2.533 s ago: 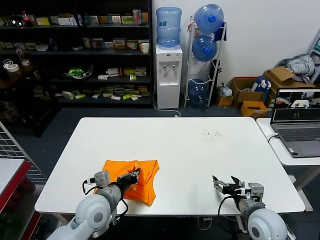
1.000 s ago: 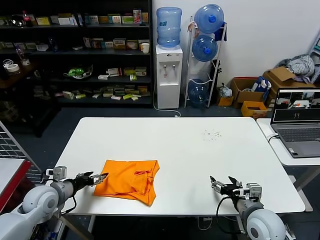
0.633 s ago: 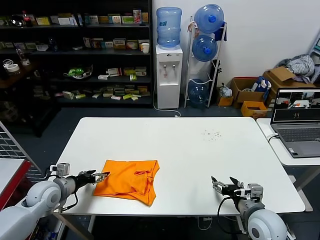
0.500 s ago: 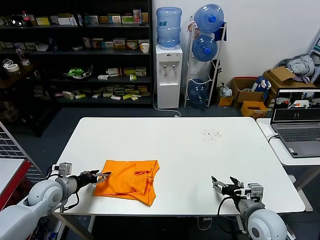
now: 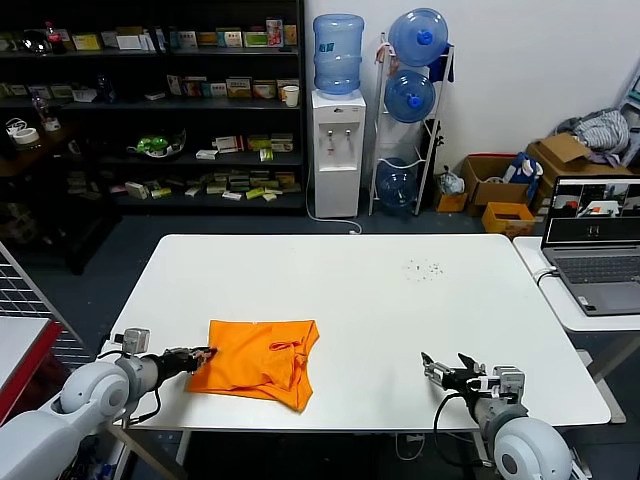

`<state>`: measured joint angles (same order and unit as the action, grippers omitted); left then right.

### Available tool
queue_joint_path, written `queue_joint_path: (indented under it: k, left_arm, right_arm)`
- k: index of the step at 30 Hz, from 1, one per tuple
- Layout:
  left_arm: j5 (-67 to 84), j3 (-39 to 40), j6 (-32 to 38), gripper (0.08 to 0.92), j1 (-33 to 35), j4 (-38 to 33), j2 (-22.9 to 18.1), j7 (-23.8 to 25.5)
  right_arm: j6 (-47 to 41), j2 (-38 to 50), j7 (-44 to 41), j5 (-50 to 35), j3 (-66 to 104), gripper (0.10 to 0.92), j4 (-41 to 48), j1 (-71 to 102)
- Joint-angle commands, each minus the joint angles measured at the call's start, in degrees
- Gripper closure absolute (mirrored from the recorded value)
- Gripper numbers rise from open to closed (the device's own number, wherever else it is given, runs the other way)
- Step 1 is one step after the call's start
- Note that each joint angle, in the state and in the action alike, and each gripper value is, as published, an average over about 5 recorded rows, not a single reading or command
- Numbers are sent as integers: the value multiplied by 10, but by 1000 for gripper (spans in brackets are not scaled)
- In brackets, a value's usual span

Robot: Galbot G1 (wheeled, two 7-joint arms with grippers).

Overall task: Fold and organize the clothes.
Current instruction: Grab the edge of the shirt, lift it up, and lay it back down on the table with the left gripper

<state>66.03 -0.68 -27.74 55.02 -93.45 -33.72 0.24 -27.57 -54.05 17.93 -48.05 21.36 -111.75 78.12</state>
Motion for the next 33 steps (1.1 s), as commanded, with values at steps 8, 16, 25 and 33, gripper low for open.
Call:
queue_joint_path:
  k: [8,16,25,33]
  left_arm:
    - [-3,-11,3,902,4,-9,-12,-10]
    - [-26,-54,5,906,22,-52,7,-17]
    - [-69,-151,-15,906,75,-114,75,-32]
    - [-87,-260,-34,906,141,-86,117,-42]
  right_arm:
    - [0,0,0,0,0,203,0,1]
    - [3,-2,-1,0,-5,203,2,-2]
    - [16,-4,-13,19,-19,203,5,-19]
    - [52,5,-34,76,-19,203,-11,-24]
